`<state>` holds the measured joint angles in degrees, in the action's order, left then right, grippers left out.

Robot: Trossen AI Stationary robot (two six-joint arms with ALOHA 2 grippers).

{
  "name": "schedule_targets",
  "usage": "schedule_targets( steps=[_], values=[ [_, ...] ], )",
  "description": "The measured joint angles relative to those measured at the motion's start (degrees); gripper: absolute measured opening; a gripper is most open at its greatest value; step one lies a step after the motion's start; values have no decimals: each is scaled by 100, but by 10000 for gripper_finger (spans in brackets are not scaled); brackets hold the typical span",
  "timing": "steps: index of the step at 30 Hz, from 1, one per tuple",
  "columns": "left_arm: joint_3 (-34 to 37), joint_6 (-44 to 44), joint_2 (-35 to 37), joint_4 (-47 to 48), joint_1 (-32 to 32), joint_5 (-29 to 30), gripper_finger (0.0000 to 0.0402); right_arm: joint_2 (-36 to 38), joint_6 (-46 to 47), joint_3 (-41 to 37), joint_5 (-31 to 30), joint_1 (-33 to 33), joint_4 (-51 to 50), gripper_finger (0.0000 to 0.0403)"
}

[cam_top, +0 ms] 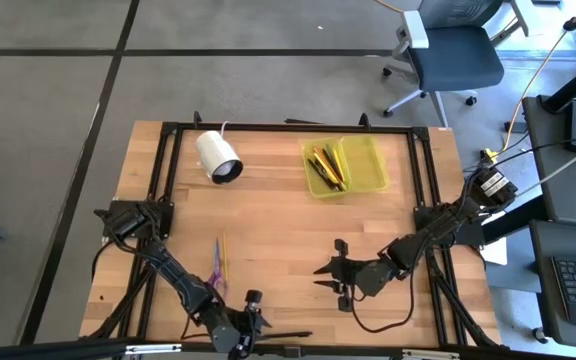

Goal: Pick & place school supplies into a supply box
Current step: Put the black pen into the yellow supply box

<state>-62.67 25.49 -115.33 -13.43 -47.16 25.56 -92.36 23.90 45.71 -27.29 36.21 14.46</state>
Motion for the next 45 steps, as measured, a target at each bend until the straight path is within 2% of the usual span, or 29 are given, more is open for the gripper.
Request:
schedule_targets(
  steps=[14,22,26,31,36,39,42,45],
  values=[
    [0,32,-33,-24,0,-32,127,2,-27,2,-4,0,-7,114],
    [4,96,-503,-581,0,-236,127,4,-35,2,-7,0,-13,114],
    [-16,423,-646,-532,-4,-3,125,4,-35,2,-7,0,-13,114],
    [-39,1020,-756,-245,104,78,96,4,26,2,0,0,-13,114],
    [-36,1130,-777,-210,244,55,48,-13,309,5,635,-2,-7,114],
    [-35,1150,-778,-211,321,31,23,-121,442,9,726,54,-4,114],
    [-35,1167,-778,-191,390,76,14,-336,495,9,616,159,20,114],
    [-24,1163,-780,-159,465,249,22,-713,554,9,555,310,226,114]
  ],
)
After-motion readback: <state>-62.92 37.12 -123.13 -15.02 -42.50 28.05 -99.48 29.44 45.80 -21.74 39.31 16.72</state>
